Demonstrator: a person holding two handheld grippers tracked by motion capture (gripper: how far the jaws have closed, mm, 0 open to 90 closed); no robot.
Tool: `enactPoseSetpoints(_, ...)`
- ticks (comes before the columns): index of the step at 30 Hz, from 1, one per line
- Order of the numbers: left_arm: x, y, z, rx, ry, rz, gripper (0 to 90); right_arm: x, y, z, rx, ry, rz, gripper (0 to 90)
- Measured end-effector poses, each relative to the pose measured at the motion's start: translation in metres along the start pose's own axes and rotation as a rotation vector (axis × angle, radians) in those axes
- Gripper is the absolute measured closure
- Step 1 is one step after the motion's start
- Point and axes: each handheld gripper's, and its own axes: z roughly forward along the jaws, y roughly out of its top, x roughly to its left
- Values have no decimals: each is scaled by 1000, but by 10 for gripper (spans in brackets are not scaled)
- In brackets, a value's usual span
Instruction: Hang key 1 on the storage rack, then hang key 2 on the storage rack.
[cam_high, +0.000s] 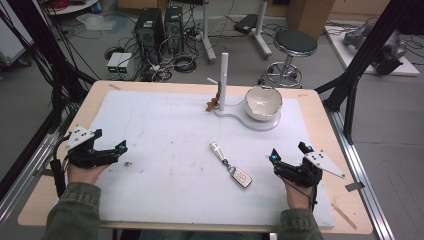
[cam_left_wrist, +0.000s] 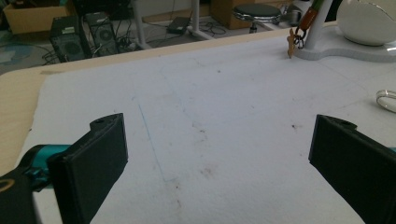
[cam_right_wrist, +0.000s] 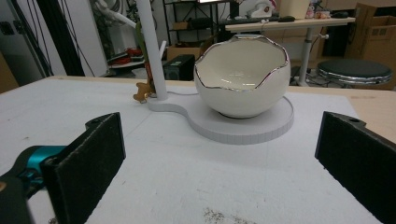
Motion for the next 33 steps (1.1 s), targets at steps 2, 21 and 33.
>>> enactPoseSetpoints(2,0,-2,-2,-2,3,-4,50,0,0,0,0,0,-1,5)
enactPoseSetpoints(21,22,-36,-35,-73,72,-165,50,2,-1,8,77,56,-2,4)
enactPoseSetpoints(33,20,-39,-36,-76,73,-143,49,15,6,19,148,136,-30,4)
